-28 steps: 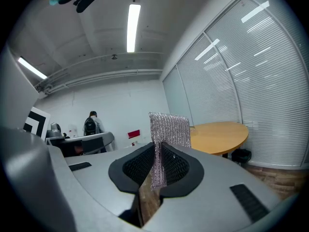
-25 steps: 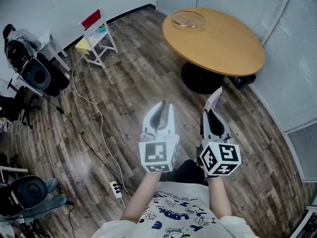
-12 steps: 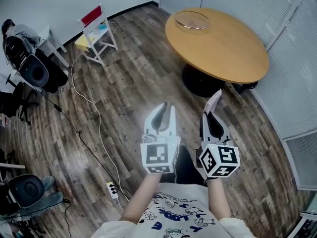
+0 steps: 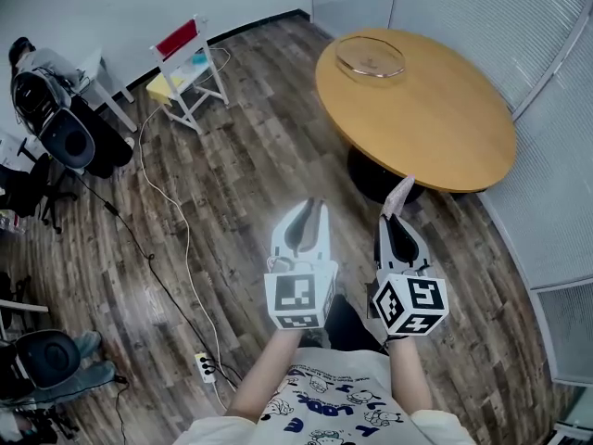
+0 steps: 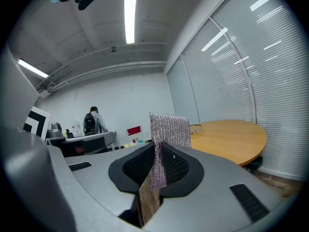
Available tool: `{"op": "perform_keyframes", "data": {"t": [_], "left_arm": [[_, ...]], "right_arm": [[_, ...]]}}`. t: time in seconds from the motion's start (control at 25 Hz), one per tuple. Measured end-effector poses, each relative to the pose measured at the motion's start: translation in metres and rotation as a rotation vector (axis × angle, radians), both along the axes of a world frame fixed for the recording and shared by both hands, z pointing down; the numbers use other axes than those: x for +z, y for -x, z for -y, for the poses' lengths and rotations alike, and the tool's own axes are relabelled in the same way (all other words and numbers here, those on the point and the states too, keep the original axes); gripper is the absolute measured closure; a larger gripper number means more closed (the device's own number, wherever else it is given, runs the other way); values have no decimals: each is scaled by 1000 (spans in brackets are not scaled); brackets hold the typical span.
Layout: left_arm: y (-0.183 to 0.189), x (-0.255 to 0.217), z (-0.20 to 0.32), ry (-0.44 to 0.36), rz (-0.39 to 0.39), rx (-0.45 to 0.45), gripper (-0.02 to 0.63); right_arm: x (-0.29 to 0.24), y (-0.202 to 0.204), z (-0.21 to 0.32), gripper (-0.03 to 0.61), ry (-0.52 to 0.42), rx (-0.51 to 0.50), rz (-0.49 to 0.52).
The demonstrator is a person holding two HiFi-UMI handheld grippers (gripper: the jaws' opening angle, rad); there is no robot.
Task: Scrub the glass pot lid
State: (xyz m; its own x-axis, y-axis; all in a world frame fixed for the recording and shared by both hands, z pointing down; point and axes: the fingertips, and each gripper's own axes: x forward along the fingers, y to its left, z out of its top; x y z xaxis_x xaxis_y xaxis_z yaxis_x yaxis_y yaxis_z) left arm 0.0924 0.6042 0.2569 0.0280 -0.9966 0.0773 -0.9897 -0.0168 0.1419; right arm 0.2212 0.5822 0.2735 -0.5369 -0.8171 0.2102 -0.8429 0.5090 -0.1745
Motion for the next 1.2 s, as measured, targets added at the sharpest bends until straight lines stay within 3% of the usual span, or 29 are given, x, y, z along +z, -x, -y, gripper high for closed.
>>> {"op": "perform_keyframes", "data": {"t": [0.6,1.2], "left_arm": [[-16,-19,118,-16,0,-42,553],[-8,-8,164,8,-18,-69,552]], "right_arm": [[-21,-13,122,523,-20,-45,19],[-10,-10,174,523,7,-50,29]]}}
